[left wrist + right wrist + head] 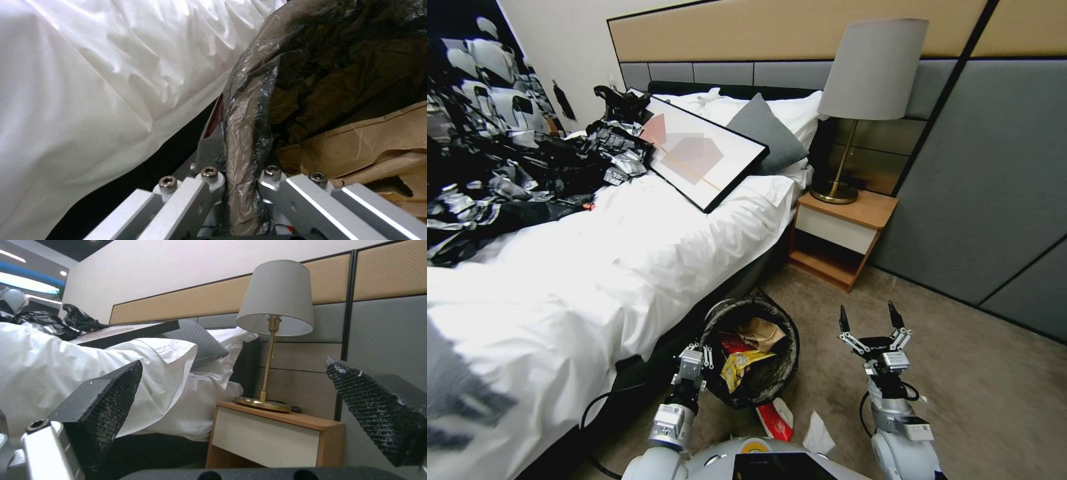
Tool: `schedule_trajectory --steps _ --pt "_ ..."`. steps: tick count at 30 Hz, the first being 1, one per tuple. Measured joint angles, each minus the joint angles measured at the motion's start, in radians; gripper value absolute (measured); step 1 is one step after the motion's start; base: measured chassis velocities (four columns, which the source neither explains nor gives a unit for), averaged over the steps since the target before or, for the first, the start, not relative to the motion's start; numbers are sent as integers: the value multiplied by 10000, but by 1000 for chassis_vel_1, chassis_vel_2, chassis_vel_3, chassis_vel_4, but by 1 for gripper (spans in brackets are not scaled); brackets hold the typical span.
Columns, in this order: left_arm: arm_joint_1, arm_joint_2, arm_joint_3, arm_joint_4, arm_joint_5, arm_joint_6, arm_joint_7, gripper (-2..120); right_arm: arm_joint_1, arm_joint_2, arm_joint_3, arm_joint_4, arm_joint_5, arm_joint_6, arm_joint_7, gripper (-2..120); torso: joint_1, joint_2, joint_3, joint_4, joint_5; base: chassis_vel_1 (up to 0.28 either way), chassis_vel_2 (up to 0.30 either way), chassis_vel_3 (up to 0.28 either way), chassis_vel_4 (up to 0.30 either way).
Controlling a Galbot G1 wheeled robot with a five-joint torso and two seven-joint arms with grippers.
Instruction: Pick up the trash bin, then pick up the garbage from the floor and place it into the trash bin.
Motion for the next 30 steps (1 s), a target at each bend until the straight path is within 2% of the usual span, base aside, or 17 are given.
schedule_trajectory --steps 14,30 --pt "-10 4 -7 4 -6 -17 -1 1 151 19 113 -120 -5 123 -119 100 0 0 0 -1 -1 58 -67 -62 74" --pt "-3 27 -50 -125 -65 -16 2 1 388 -39 212 -229 -299 171 -91 100 0 0 1 0 -1 3 -4 -4 2"
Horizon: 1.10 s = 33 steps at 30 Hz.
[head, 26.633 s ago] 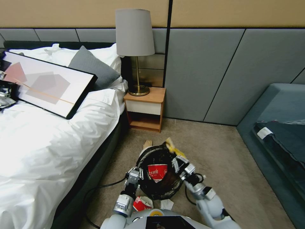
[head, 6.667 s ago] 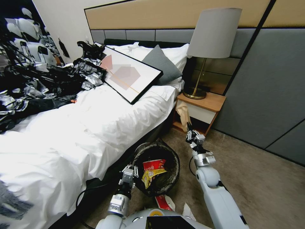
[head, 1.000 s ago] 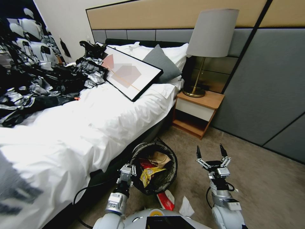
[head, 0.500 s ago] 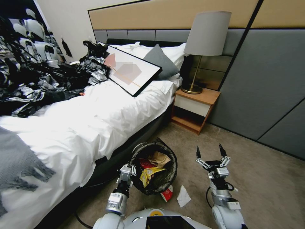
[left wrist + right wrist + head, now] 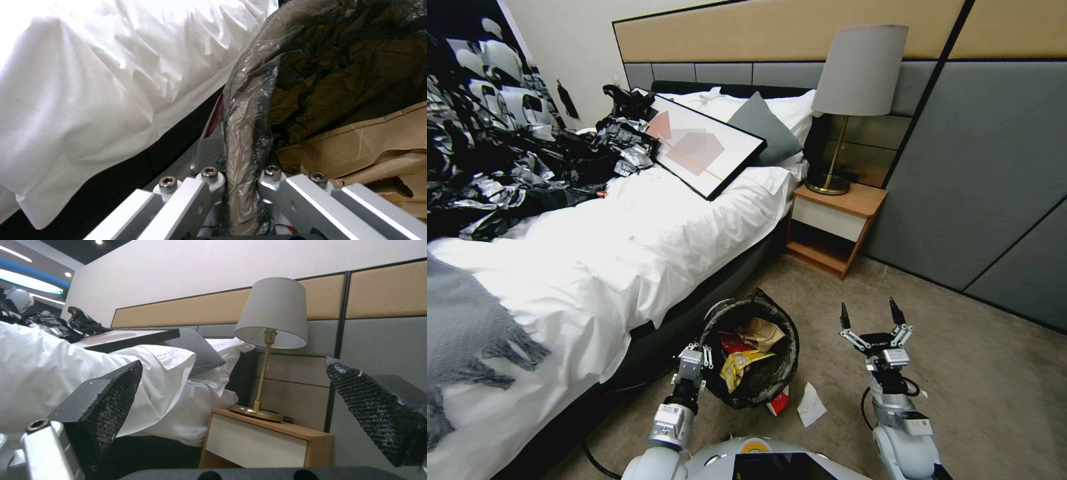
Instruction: Pick up the trash bin, then pick up the garbage from the floor and place it into the trash bin.
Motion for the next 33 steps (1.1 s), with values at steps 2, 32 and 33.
schedule_trajectory --steps 2,32,33 --pt "-1 6 -45 -44 -36 10 0 1 6 -37 -45 -23 -7 -99 38 100 0 0 0 0 0 0 0 0 0" --pt "-392 0 -728 -228 -835 428 44 1 1607 -3725 -4396 -3372 1158 -5948 1196 100 0 0 0 -1 4 0 0 0 0" --pt "-384 -6 -736 -231 -833 427 46 1 1643 -3796 -4599 -3743 1122 -5997 1168 100 1 0 1 -1 -1 0 0 0 0"
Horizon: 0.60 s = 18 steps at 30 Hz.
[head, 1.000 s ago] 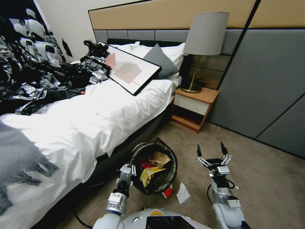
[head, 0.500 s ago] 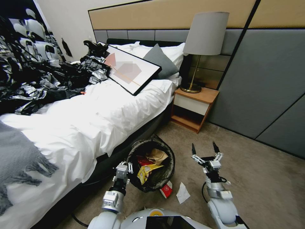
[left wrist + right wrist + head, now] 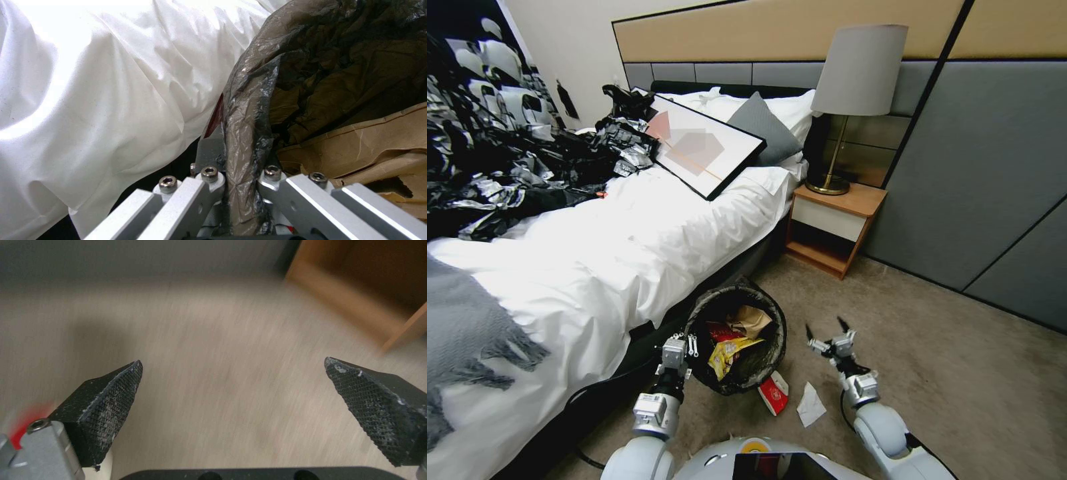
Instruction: Pick up the trash bin, then pick up the garbage from the floor and place it into the trash bin.
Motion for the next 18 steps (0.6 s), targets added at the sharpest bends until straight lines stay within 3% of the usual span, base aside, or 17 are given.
schedule_trajectory --steps 8,18 --pt "-12 -53 62 33 41 -41 7 1 -11 -76 -284 -1275 178 -139 -482 100 -1 0 -1 1 2 0 0 0 0" --pt "-68 -63 148 110 75 -74 9 1 -537 -270 -211 -1306 839 -854 -795 100 0 0 -1 0 1 0 0 0 0"
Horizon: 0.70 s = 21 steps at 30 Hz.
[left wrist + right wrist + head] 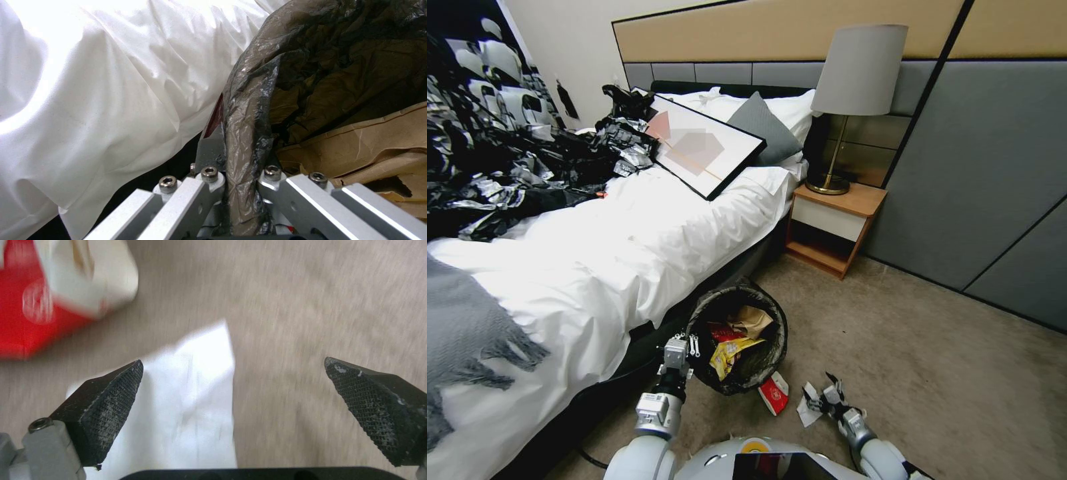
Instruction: Pick up the trash bin, then pick up the garbage from the floor and place it into the trash bin.
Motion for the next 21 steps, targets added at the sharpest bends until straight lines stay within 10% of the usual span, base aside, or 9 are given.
schedule_trajectory --steps 21 --pt "42 -34 81 34 114 -73 -2 1 803 7 -73 -950 -235 -121 -1209 100 0 0 0 1 1 0 0 0 0"
